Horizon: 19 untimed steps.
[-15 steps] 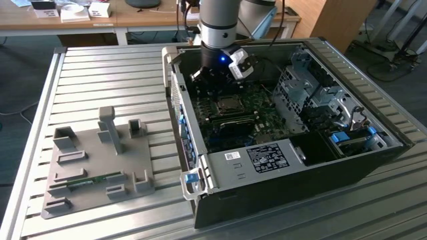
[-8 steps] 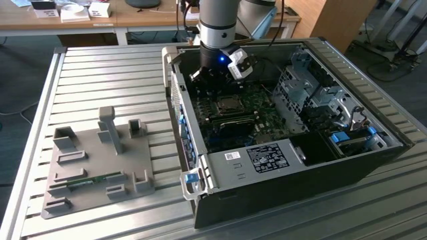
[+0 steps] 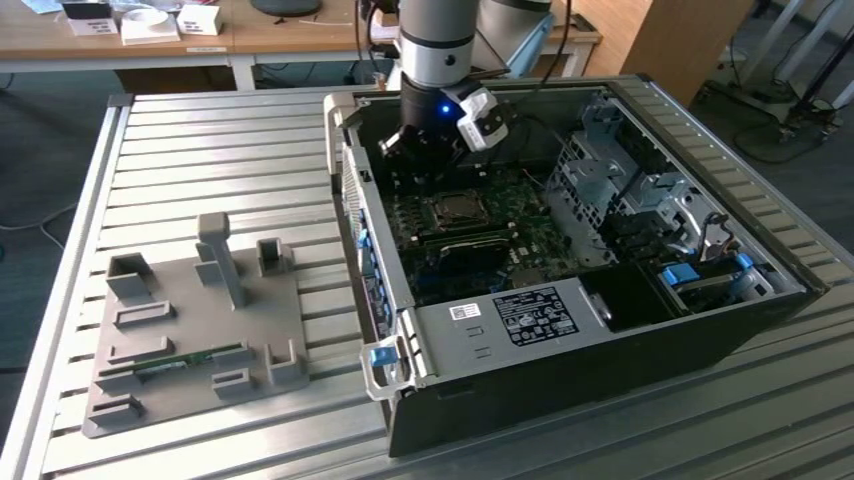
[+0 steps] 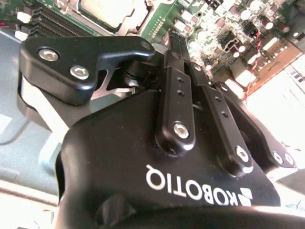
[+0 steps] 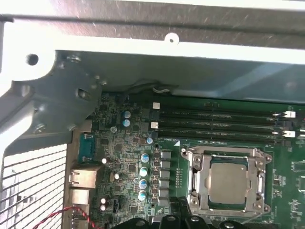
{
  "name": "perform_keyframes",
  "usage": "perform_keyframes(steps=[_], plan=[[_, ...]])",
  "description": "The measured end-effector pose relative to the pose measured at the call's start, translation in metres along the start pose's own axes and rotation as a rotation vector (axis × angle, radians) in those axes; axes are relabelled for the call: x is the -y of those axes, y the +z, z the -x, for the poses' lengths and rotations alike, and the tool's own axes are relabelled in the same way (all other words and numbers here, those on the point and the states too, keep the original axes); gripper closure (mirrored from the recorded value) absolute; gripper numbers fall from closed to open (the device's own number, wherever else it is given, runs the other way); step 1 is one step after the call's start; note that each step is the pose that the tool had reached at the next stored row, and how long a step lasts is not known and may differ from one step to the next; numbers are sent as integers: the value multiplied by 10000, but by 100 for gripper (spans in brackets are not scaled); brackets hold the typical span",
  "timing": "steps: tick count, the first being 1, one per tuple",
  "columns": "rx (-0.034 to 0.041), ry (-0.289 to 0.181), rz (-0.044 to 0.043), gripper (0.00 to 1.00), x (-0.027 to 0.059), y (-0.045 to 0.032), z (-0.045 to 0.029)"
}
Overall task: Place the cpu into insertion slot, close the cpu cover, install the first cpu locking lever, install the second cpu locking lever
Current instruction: 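Install the first cpu locking lever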
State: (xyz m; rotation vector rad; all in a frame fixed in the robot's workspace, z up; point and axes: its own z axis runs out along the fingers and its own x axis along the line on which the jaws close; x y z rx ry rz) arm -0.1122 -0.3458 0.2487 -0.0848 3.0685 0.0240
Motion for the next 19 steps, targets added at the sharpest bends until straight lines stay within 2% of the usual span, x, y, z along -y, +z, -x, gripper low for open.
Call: perform_keyframes(steps=[1,2,4,7,8,13,14,15,19], plan=[[0,0,11,89,0,-17,2],[5,2,65,89,0,-21,2],[20,17,248,89,0,-22,-3],[45,44,608,89,-1,-23,-11],[47,46,635,89,-1,-23,-13],[70,44,636,89,-4,-22,-70],[73,46,664,89,-4,-22,-76],[84,52,790,89,-5,-22,-80],[127,105,1454,89,-5,-23,-89]])
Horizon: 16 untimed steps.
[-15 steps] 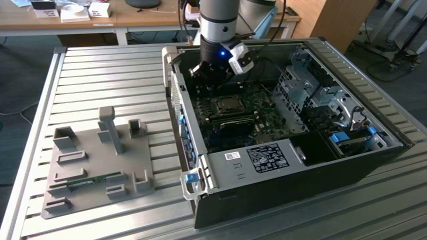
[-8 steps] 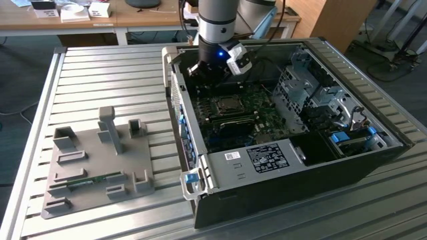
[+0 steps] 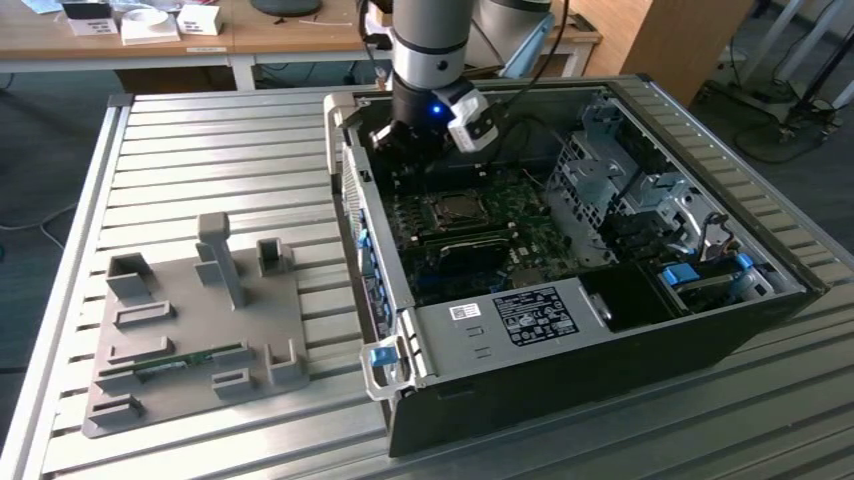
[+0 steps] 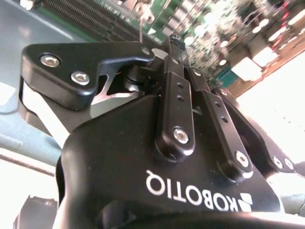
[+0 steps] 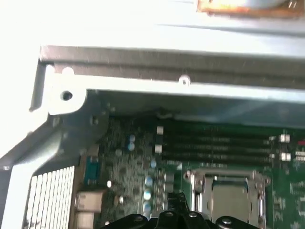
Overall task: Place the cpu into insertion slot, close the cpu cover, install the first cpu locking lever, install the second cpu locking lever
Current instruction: 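Install the first cpu locking lever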
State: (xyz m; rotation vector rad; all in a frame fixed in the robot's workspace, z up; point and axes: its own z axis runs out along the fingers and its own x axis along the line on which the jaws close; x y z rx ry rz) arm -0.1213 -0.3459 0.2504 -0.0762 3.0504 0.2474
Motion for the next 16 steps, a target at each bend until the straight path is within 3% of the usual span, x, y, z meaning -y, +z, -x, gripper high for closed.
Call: perform_keyframes(steps=[1,4,16], plan=[[6,7,107,89,0,0,-1],[8,11,151,89,0,0,-1],[11,11,161,89,-7,-42,4]])
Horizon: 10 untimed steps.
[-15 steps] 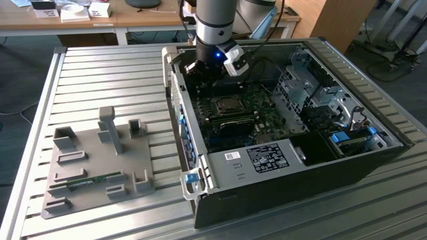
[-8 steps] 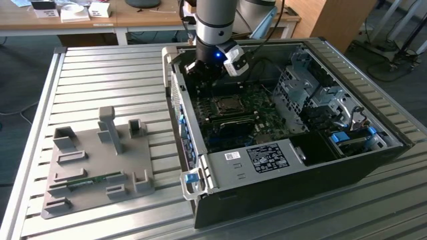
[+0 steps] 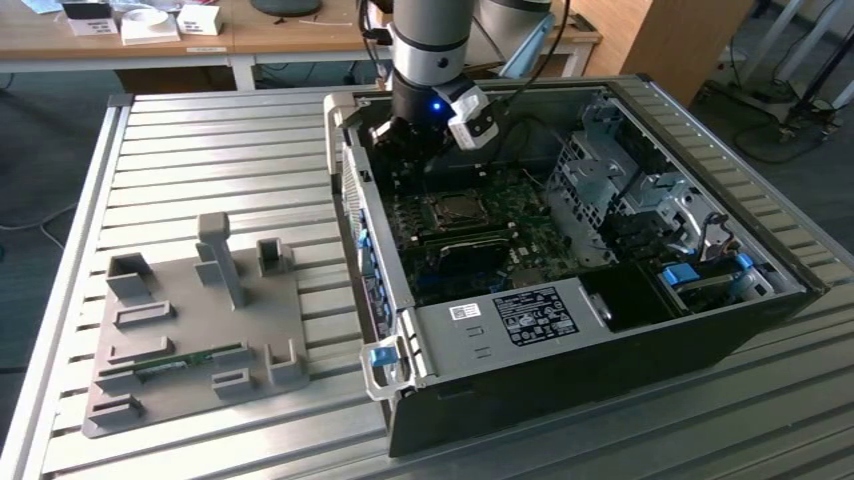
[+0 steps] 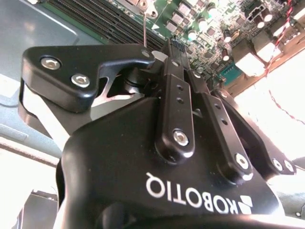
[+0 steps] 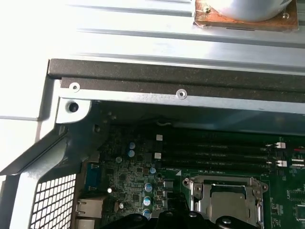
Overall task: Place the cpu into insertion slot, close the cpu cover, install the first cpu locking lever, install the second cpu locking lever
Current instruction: 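Install the first cpu locking lever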
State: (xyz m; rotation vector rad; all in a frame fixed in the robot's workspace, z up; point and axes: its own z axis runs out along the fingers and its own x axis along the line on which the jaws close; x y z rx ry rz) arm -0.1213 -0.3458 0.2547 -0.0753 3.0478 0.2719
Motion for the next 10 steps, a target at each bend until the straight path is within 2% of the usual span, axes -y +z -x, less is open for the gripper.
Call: perform_keyframes(steps=[2,4,10], plan=[[2,1,17,89,0,-2,-8],[8,4,88,89,-1,0,-15],[23,27,366,89,-22,7,-21]])
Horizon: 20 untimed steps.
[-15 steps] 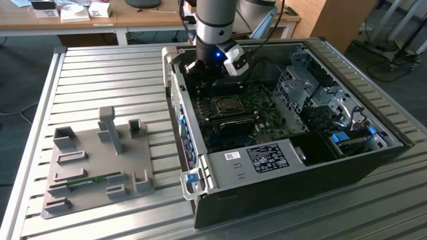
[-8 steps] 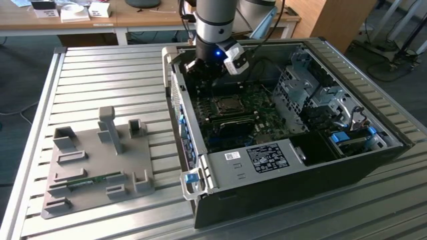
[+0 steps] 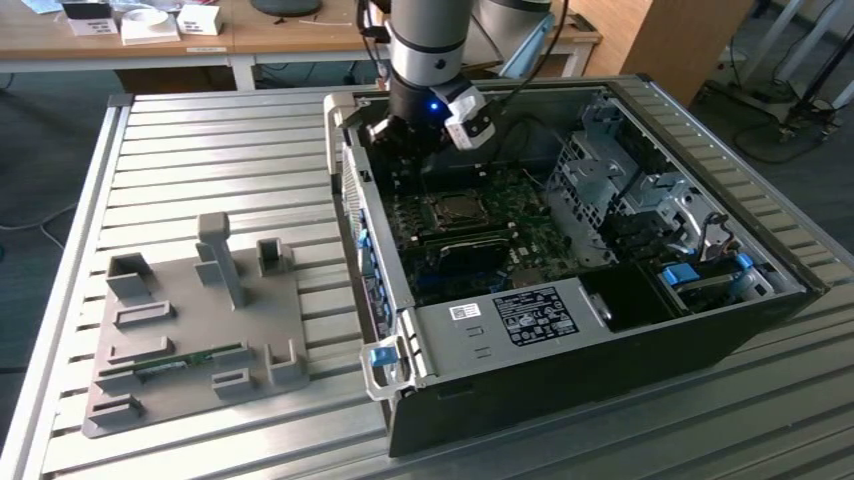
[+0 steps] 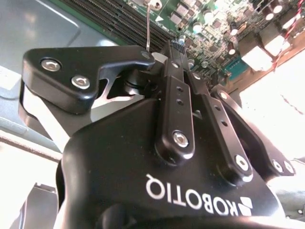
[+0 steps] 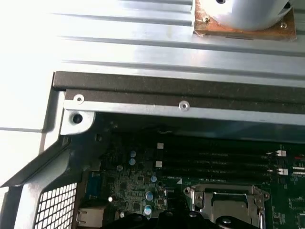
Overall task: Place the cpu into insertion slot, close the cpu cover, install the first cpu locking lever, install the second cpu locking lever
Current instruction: 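Install the first cpu locking lever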
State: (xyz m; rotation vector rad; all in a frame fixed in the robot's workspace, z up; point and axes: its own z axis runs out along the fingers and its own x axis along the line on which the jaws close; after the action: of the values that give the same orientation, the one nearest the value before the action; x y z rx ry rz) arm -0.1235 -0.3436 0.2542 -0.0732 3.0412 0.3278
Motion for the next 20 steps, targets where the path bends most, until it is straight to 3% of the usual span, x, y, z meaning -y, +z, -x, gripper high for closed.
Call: perform_keyframes(steps=[6,10,15,20], plan=[[17,21,264,89,-11,12,-18],[24,29,370,89,-18,23,-18],[24,31,381,89,-20,28,10],[25,34,381,89,-21,36,87]])
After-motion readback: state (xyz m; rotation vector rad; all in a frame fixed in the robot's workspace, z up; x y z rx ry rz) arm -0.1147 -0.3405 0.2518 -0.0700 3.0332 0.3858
